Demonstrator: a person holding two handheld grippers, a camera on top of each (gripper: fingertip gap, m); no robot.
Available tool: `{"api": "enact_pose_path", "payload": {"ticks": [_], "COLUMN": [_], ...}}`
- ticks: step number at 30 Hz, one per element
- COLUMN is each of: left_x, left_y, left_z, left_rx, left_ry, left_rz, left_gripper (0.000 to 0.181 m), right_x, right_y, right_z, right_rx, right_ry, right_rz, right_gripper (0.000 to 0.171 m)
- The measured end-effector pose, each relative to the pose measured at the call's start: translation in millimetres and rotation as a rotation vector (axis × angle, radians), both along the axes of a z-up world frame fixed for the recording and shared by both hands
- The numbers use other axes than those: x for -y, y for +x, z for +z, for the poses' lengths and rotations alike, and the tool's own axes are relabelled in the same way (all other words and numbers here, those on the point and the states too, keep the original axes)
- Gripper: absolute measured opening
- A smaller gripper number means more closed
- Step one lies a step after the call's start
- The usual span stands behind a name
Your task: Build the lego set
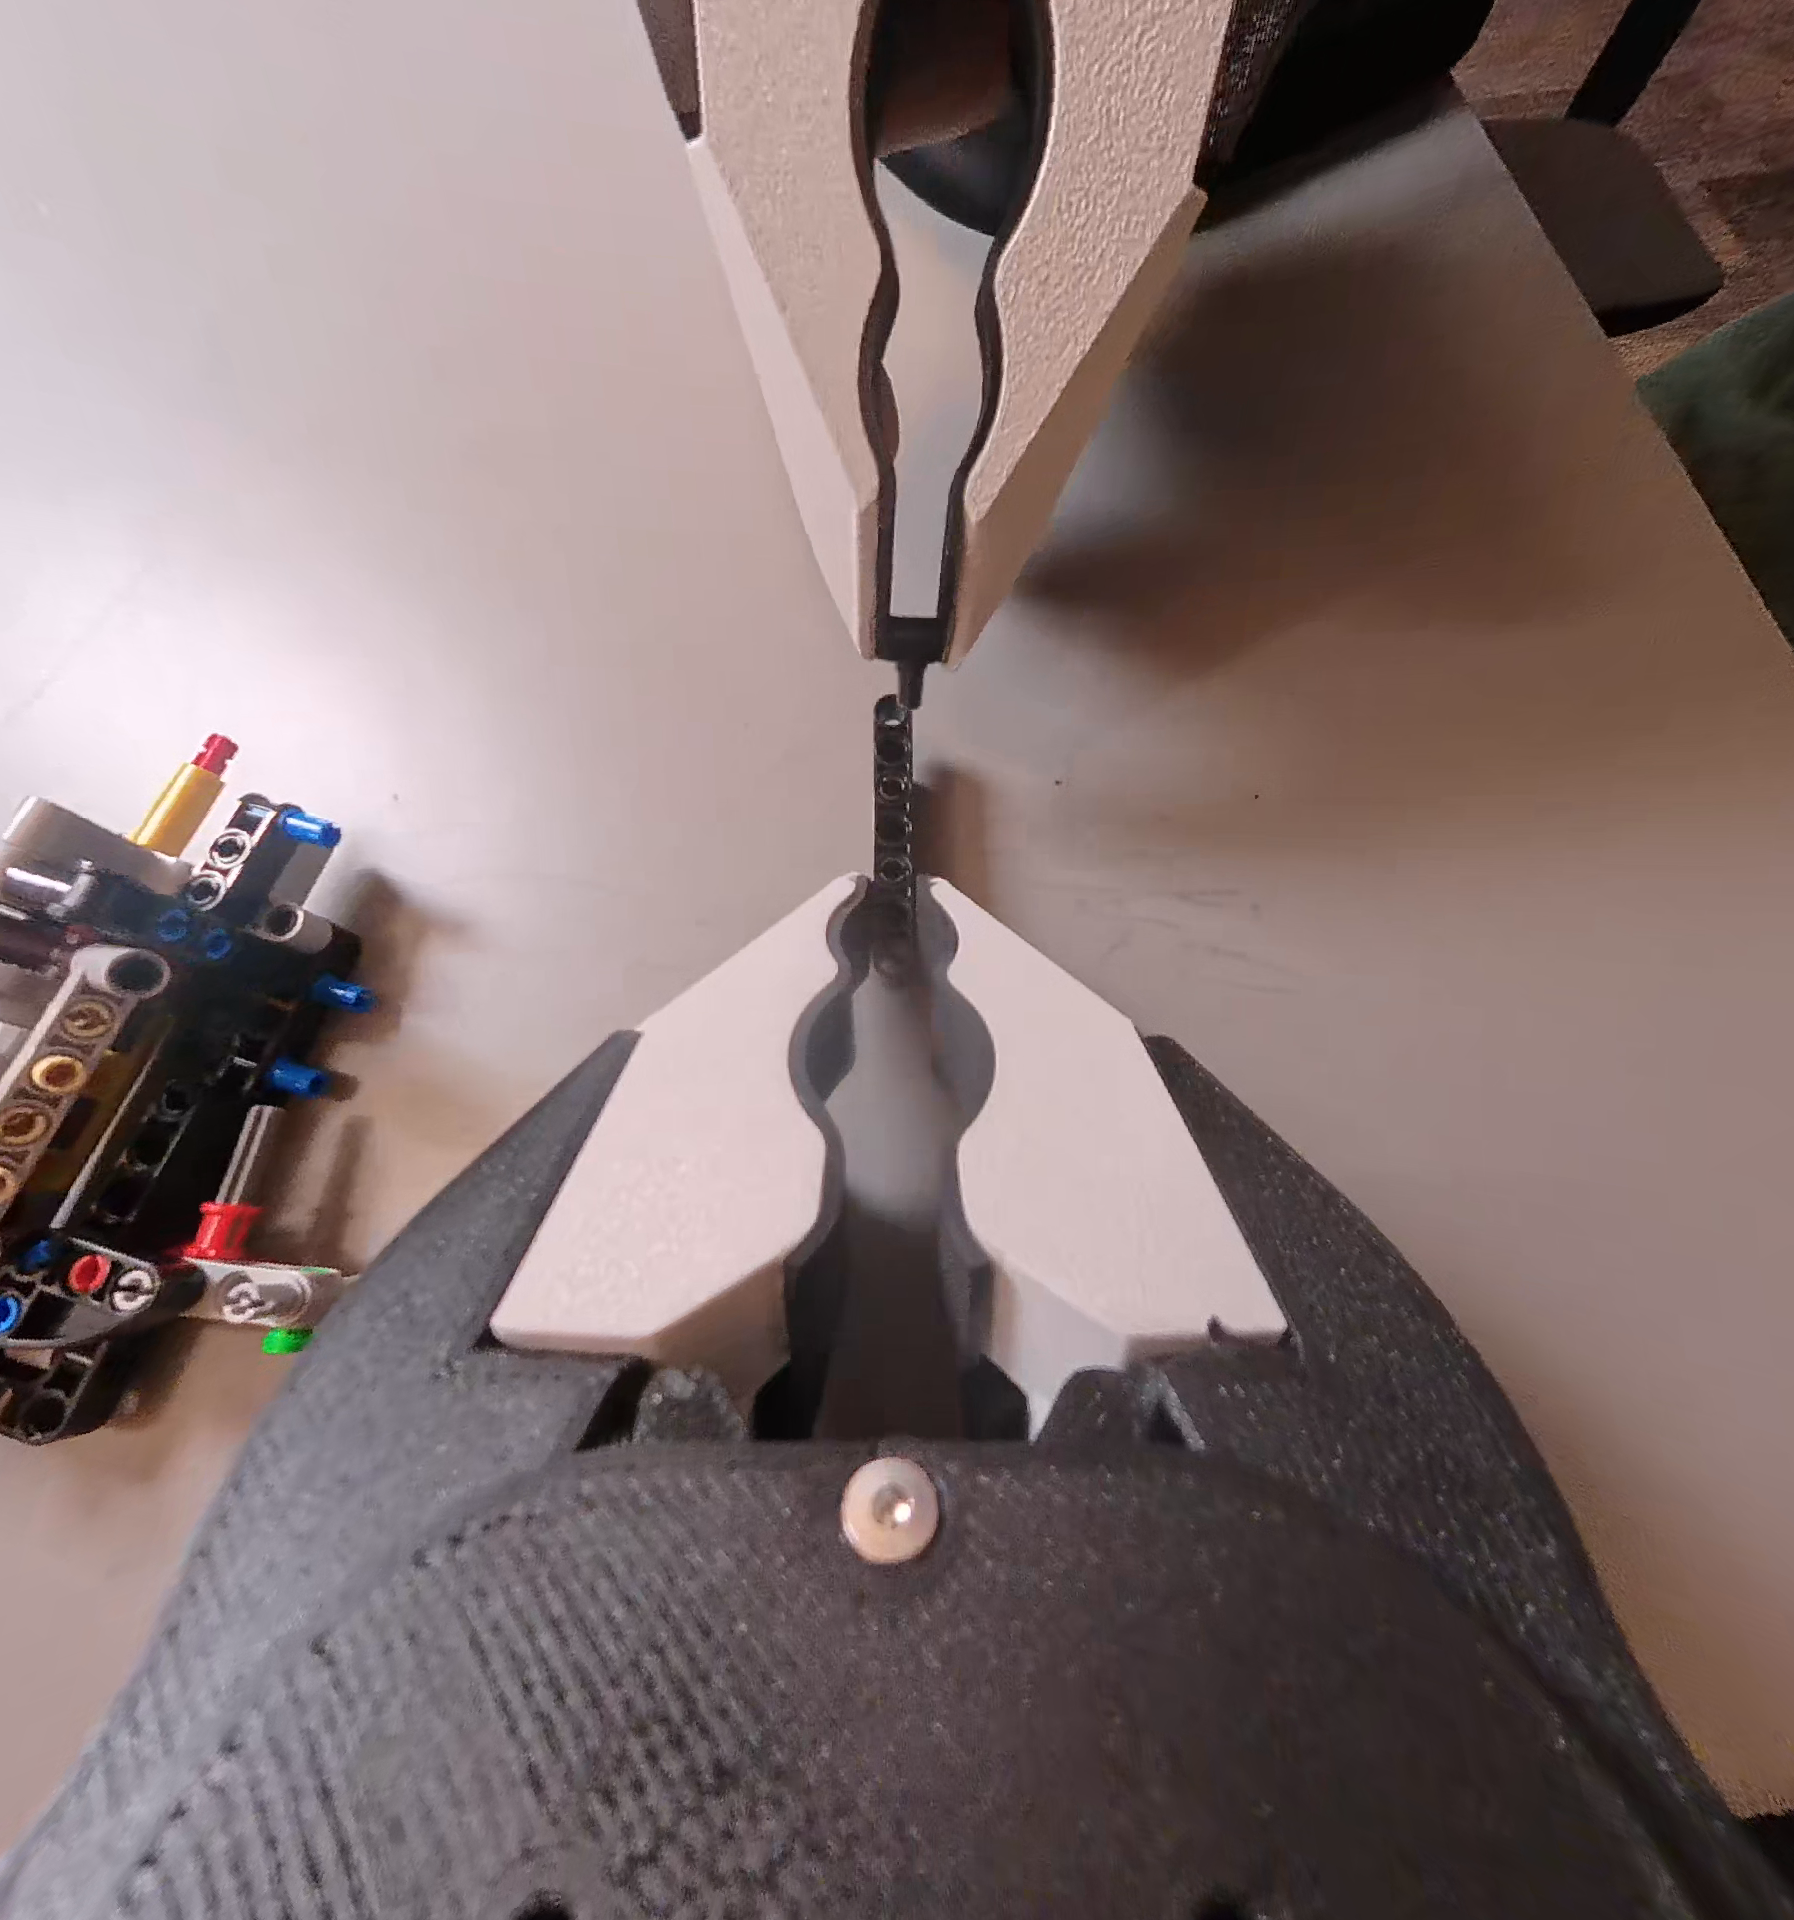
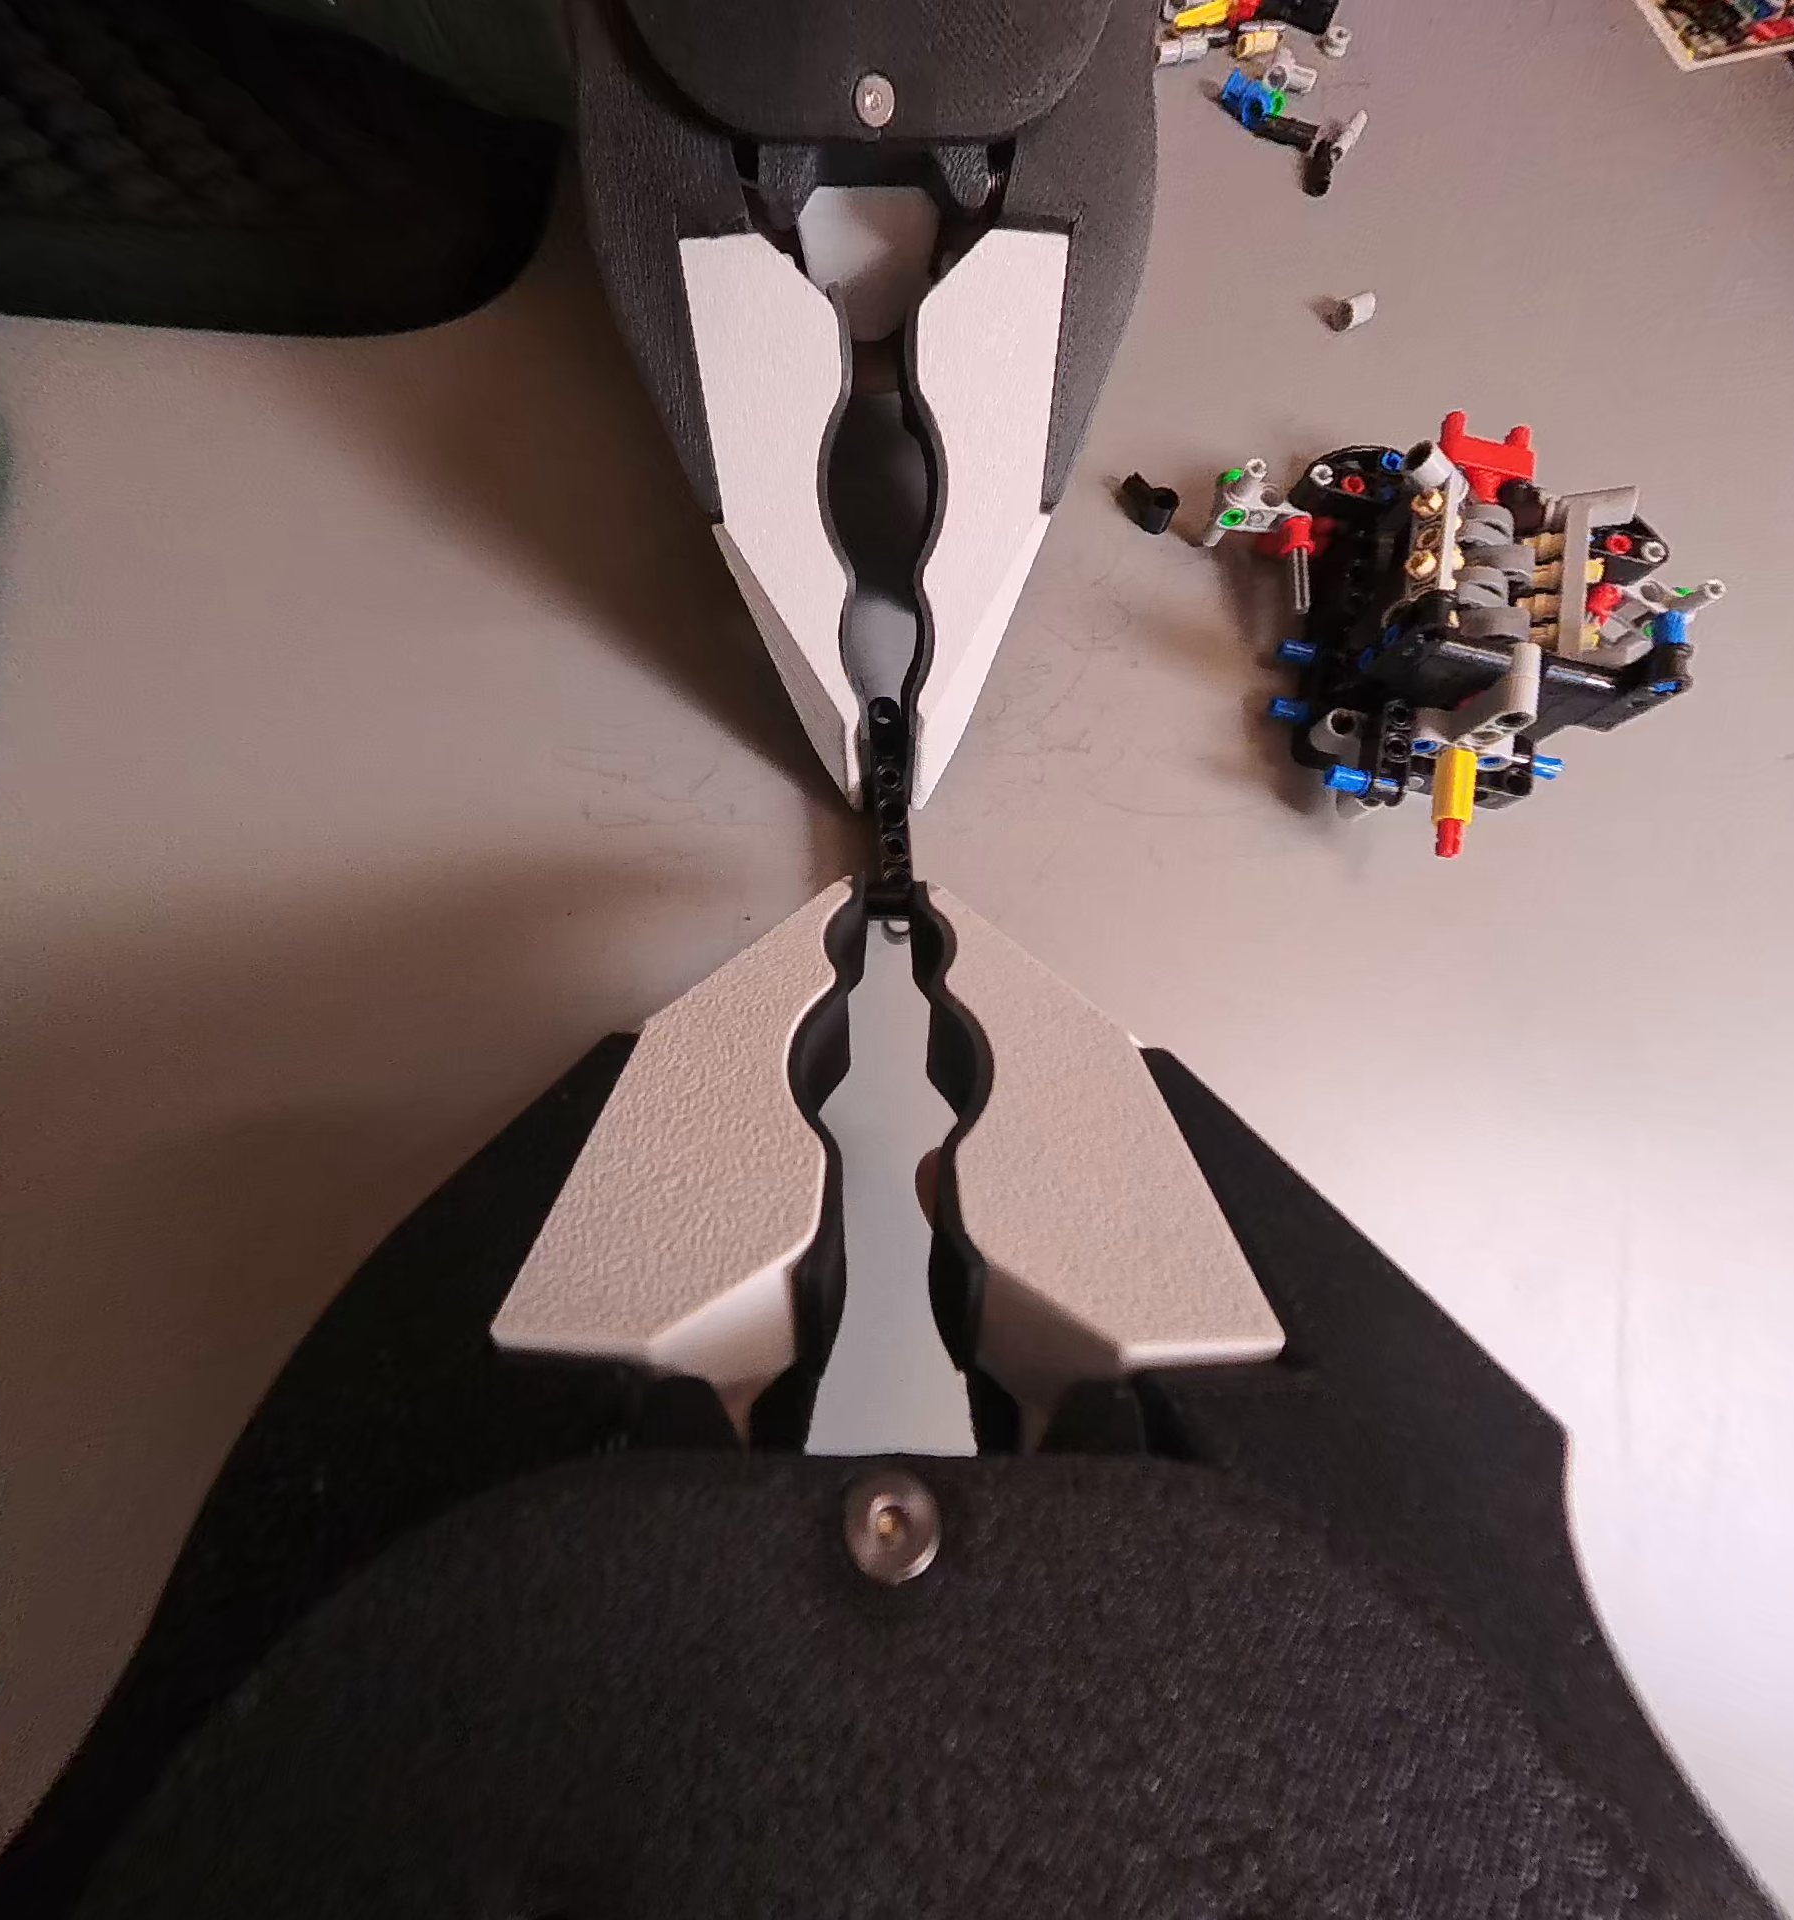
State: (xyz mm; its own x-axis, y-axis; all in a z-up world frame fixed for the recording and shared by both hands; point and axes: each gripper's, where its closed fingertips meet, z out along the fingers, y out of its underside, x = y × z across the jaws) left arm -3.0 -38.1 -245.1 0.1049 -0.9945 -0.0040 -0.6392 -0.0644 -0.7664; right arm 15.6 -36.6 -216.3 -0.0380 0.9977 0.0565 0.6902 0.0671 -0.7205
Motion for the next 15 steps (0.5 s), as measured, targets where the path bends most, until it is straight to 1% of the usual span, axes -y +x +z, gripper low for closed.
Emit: {"api": "enact_pose_path", "payload": {"ticks": [1,9,15], "left_x": [0.4,0.7,1.6], "left_y": [0.2,1.2,2.9], "left_z": [0.0,-0.2,-0.2], "left_rx": [0.000,0.002,0.000], "left_ry": [0.000,-0.009,-0.041], "left_rz": [-0.001,0.013,0.025], "left_gripper": [0.006,0.006,0.007], "right_x": [0.0,-2.6,-1.4], "right_y": [-0.4,-4.3,-3.9], "right_z": [-1.1,-7.7,-9.6], "right_rx": [0.008,0.065,0.183], "right_ry": [-0.002,-0.010,0.020], "right_rz": [0.003,0.008,0.046], "right_gripper": [0.006,0.006,0.006]}}
